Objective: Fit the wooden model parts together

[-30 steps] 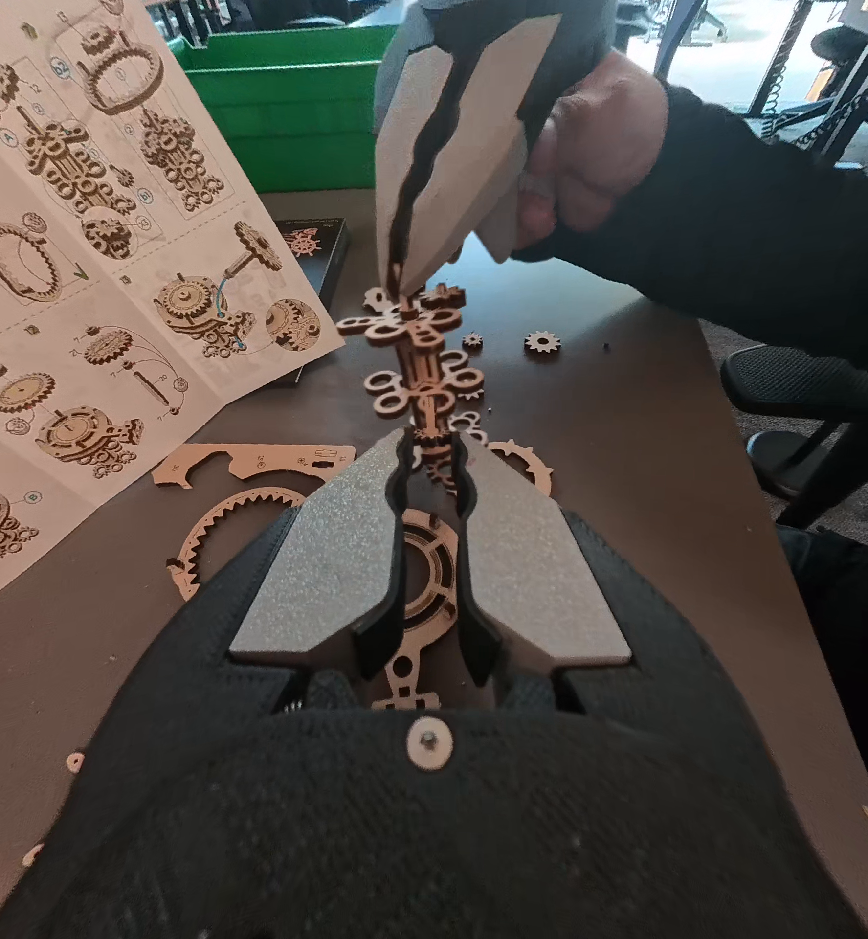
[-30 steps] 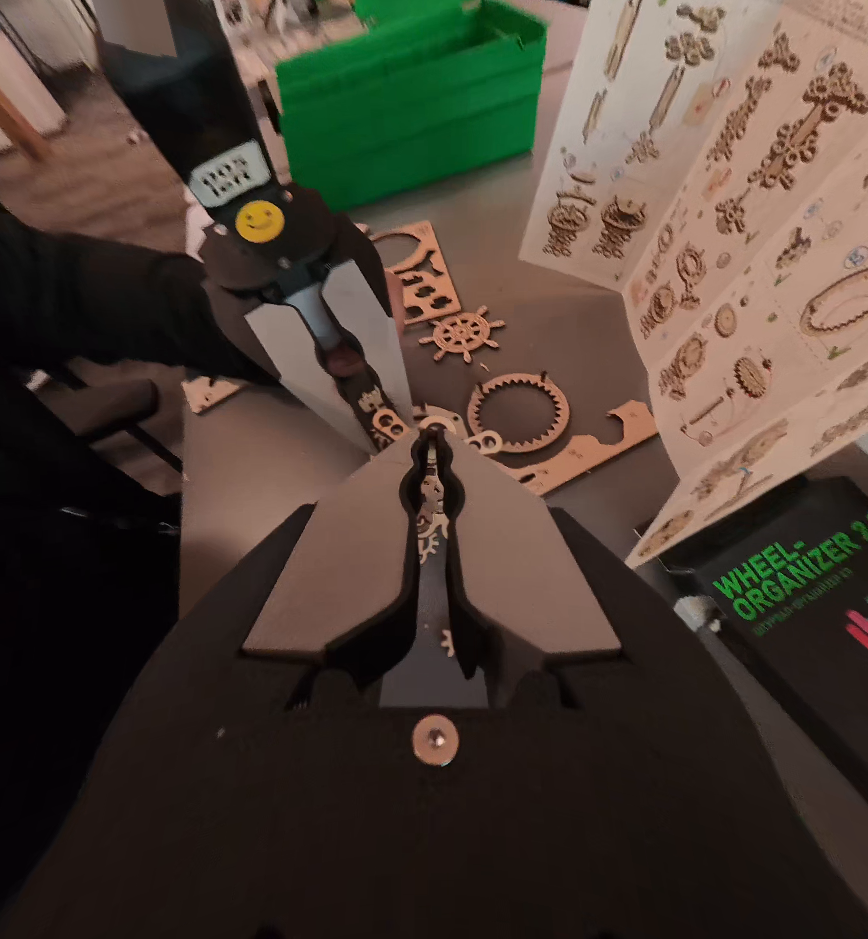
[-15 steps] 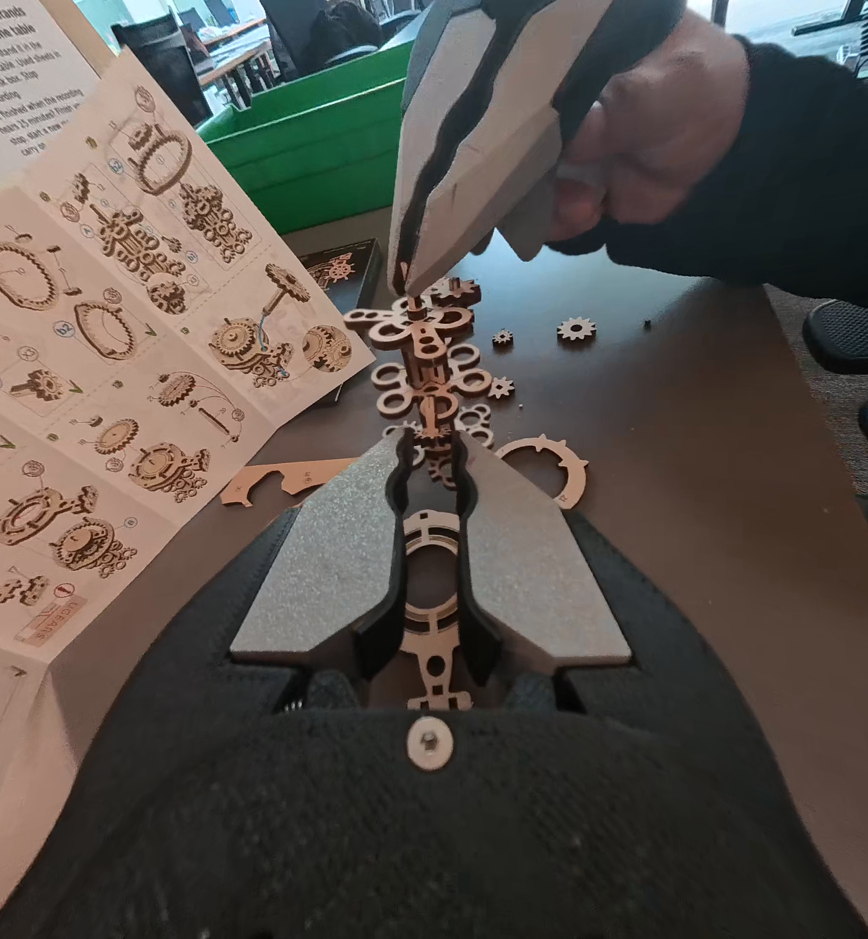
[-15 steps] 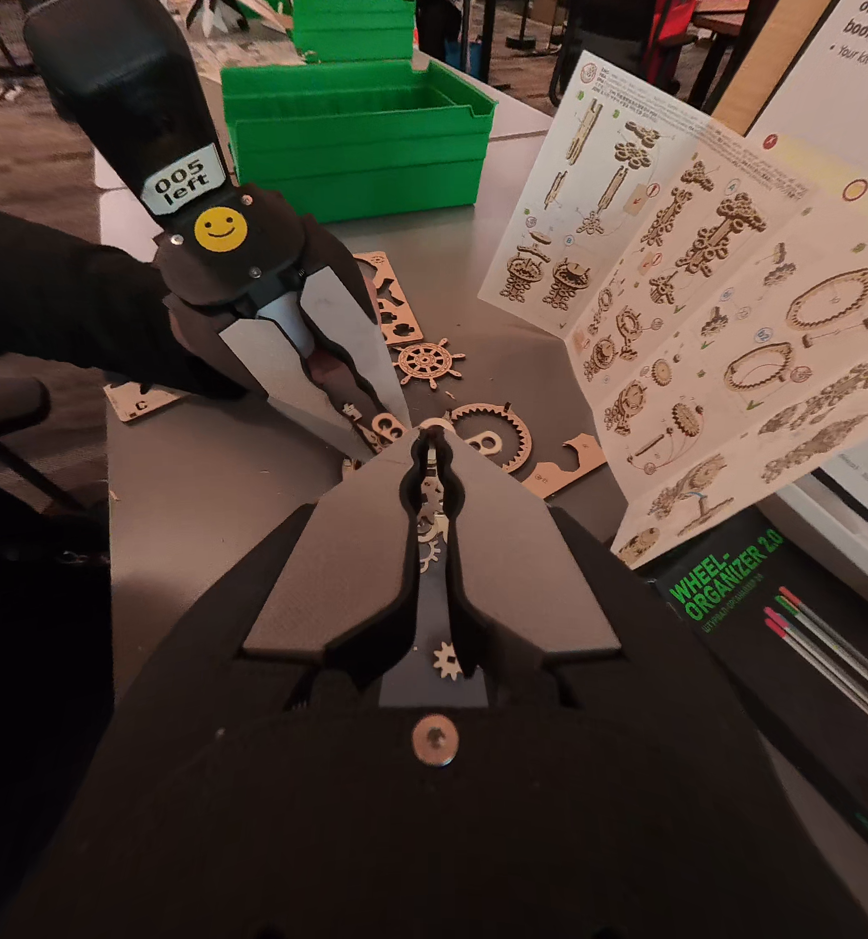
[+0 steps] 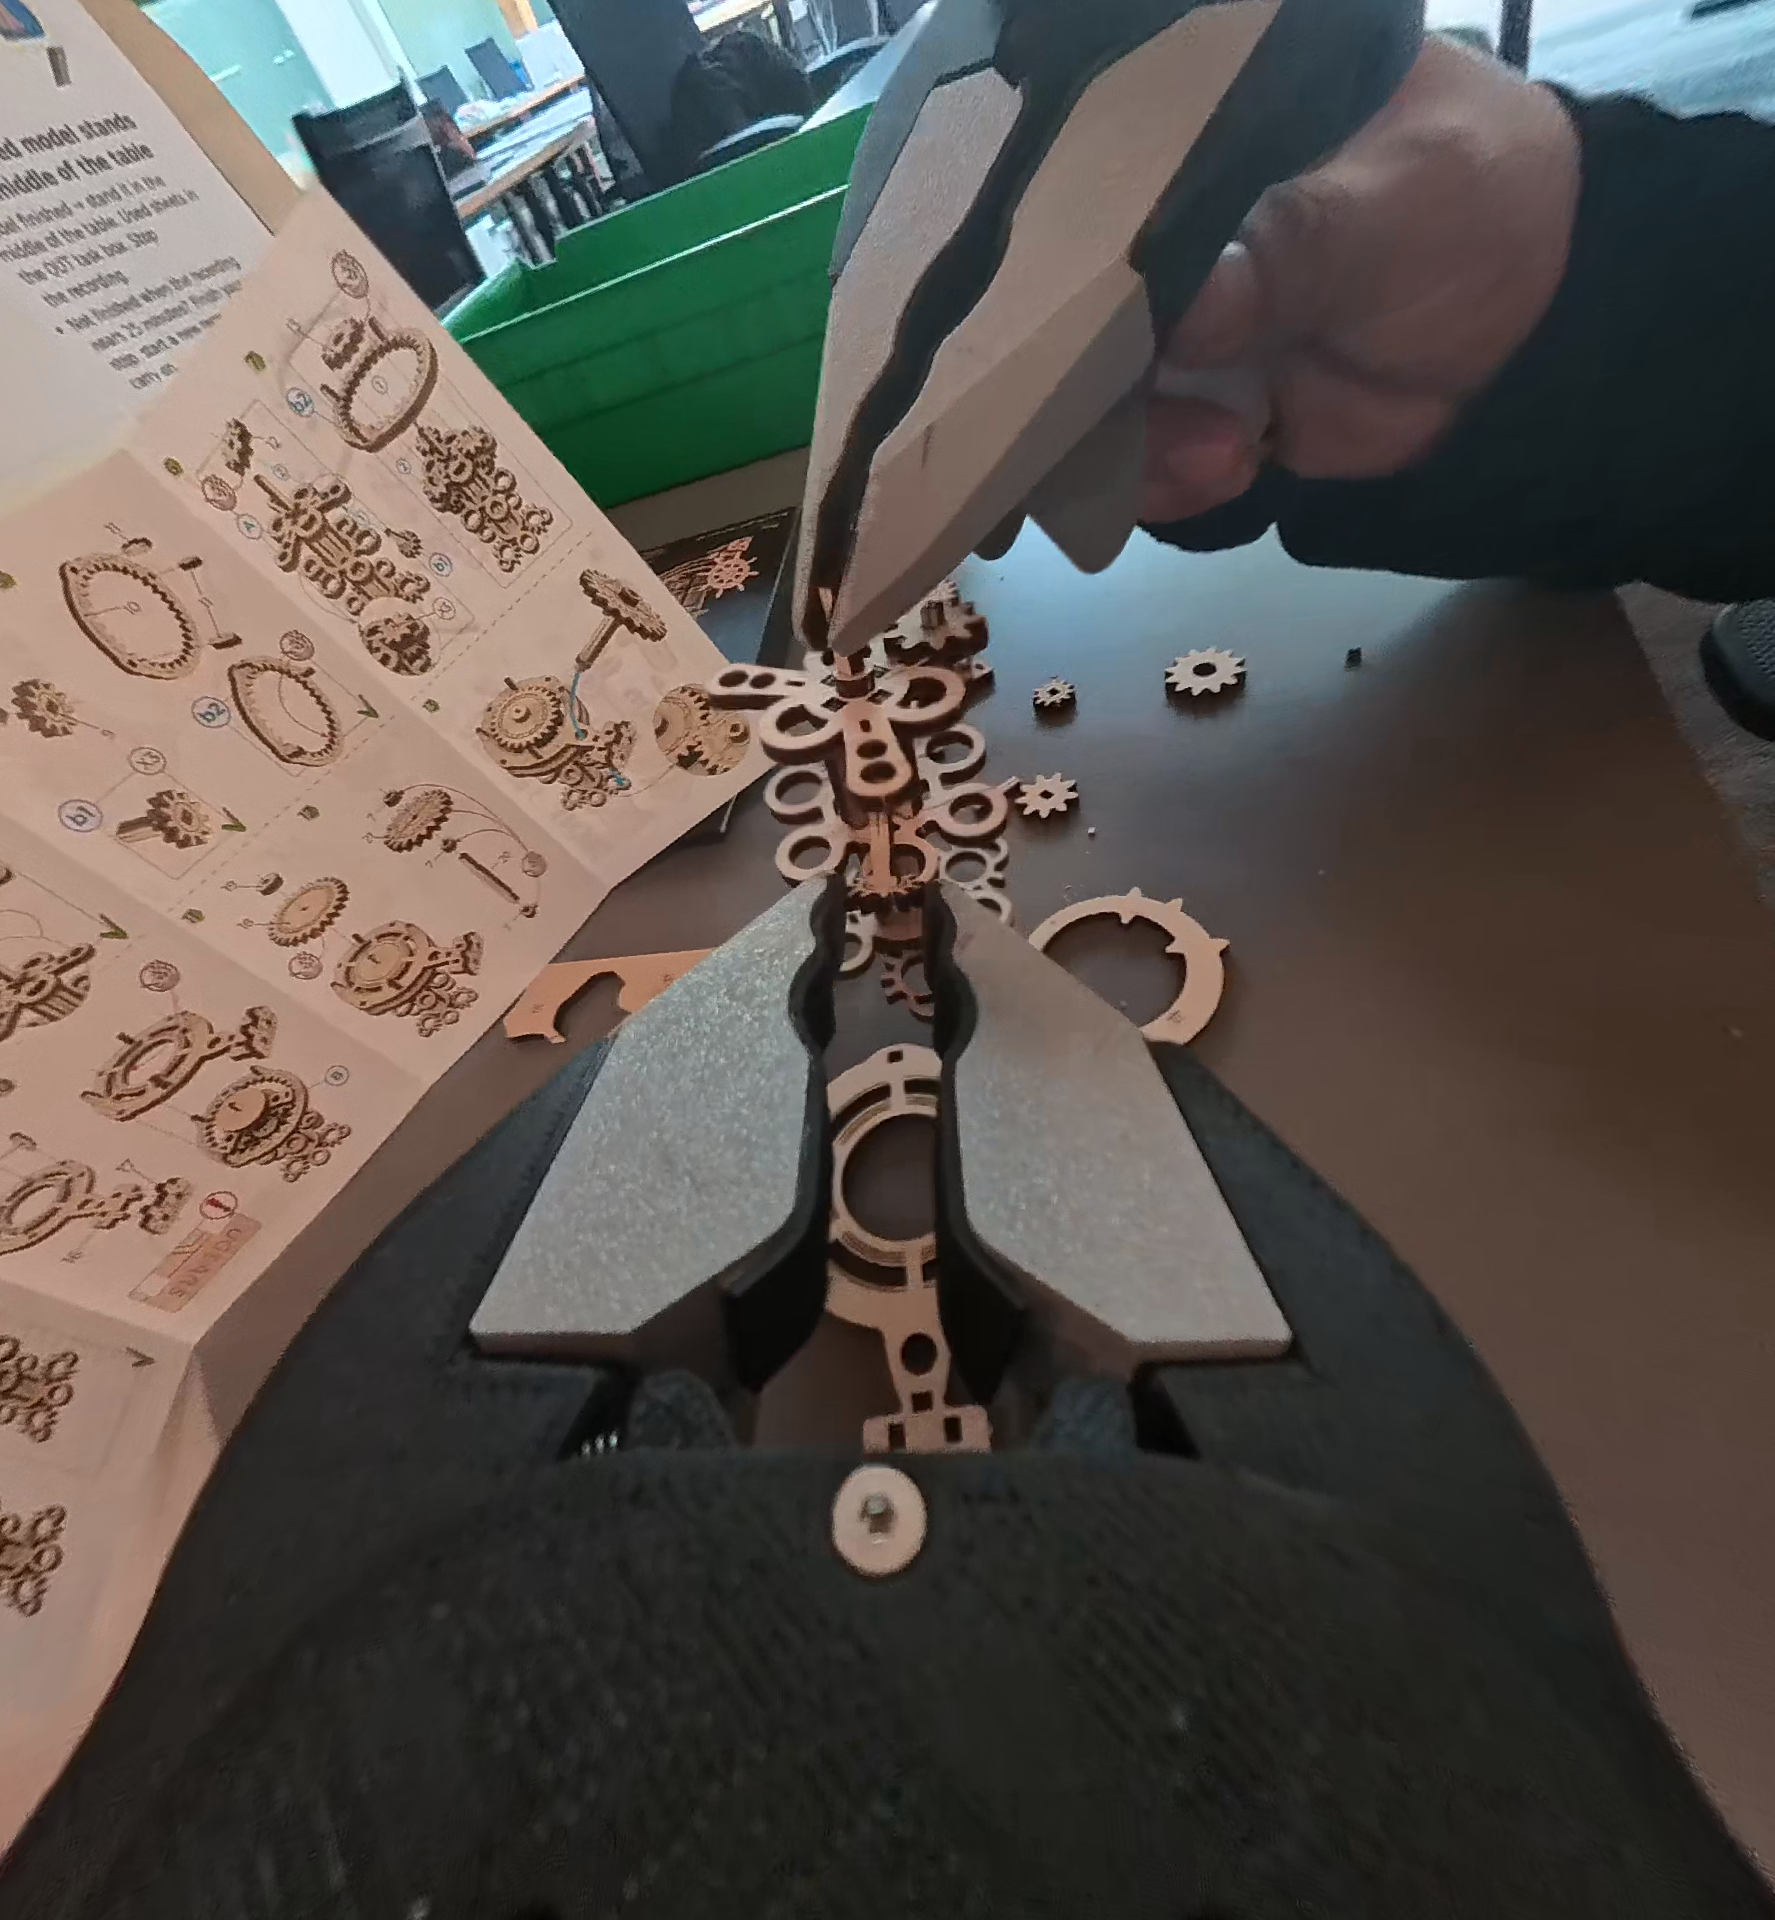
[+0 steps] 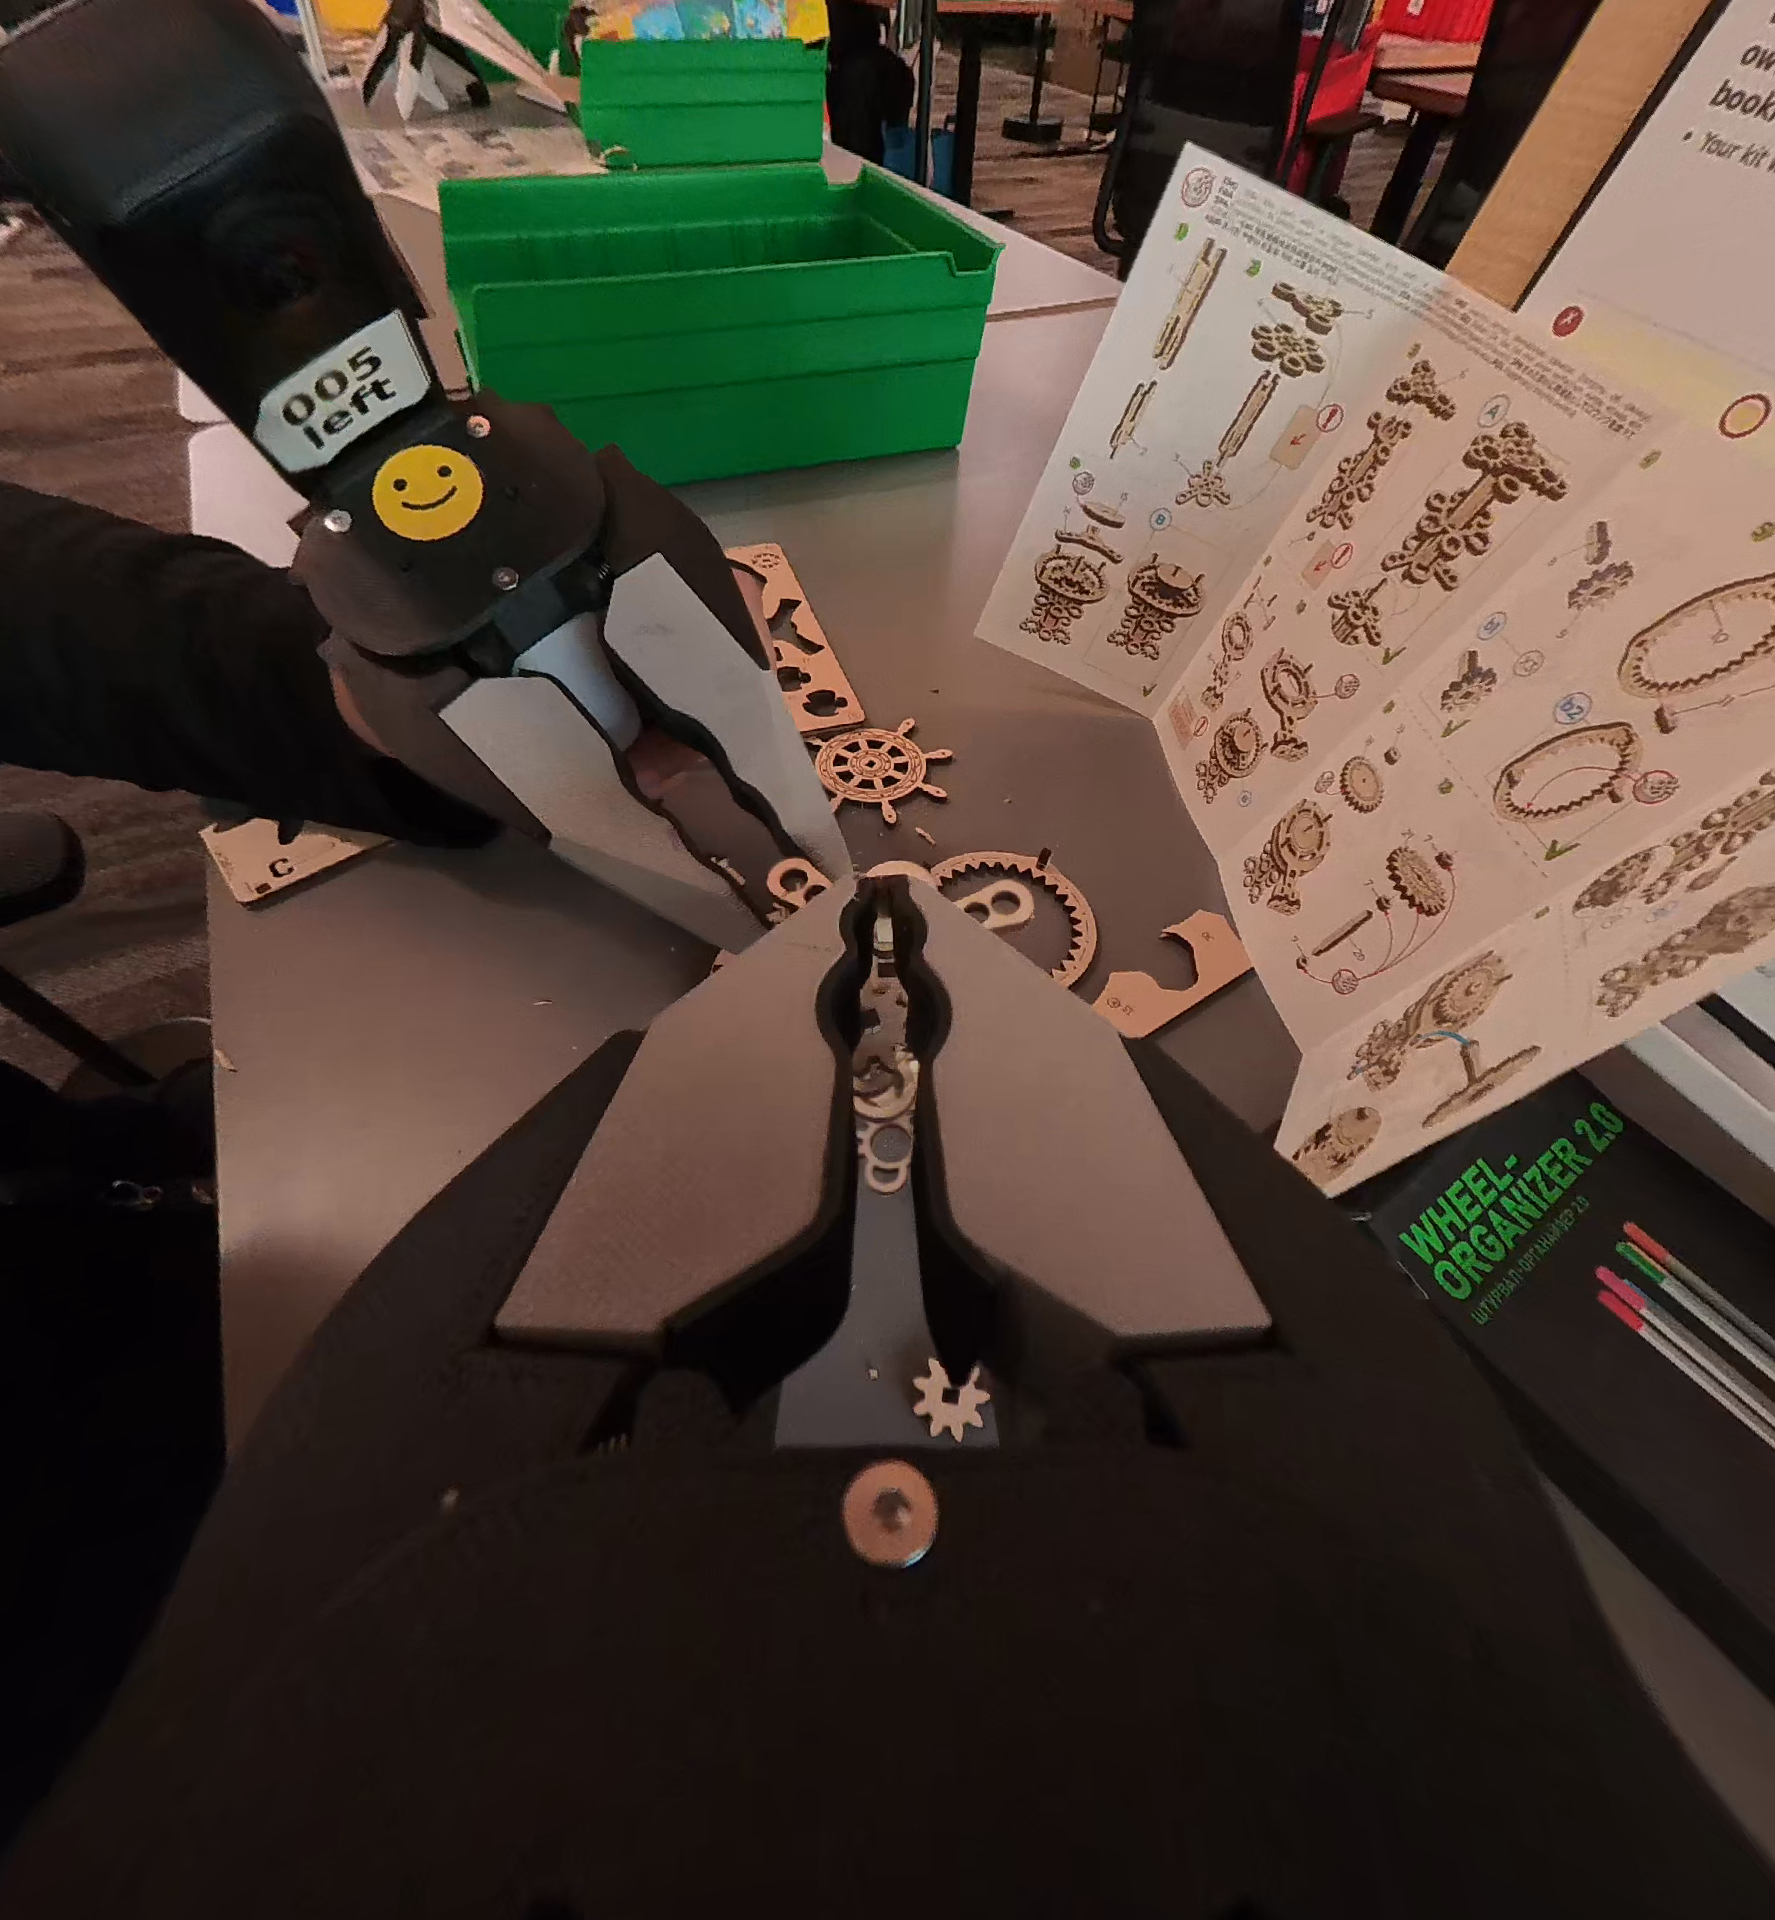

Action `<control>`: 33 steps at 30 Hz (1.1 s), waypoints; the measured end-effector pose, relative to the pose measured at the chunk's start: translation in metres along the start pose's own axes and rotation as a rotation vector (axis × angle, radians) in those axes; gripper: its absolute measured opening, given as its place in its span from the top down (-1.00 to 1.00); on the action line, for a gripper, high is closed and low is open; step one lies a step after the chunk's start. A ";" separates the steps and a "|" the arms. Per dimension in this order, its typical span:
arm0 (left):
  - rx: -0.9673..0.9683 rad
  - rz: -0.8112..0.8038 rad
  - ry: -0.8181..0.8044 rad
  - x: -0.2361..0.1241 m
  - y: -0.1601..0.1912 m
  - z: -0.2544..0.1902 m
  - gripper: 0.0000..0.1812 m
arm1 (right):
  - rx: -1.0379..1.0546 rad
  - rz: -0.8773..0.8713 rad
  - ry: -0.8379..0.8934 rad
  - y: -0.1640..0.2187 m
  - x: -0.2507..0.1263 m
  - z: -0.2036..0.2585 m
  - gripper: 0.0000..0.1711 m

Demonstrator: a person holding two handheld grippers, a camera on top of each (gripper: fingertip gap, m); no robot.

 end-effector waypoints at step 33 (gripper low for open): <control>0.088 -0.055 -0.009 -0.003 -0.011 -0.010 0.88 | -0.188 0.114 0.040 0.008 -0.004 0.015 1.00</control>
Point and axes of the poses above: each gripper's, where its closed fingertips meet, x out along the fingers, y out of its underside, z = x × y across the jaws, the point moved 1 cm from there along -x, back along the fingers, and after that the axes turned 3 degrees about z, right-handed, at the moved point
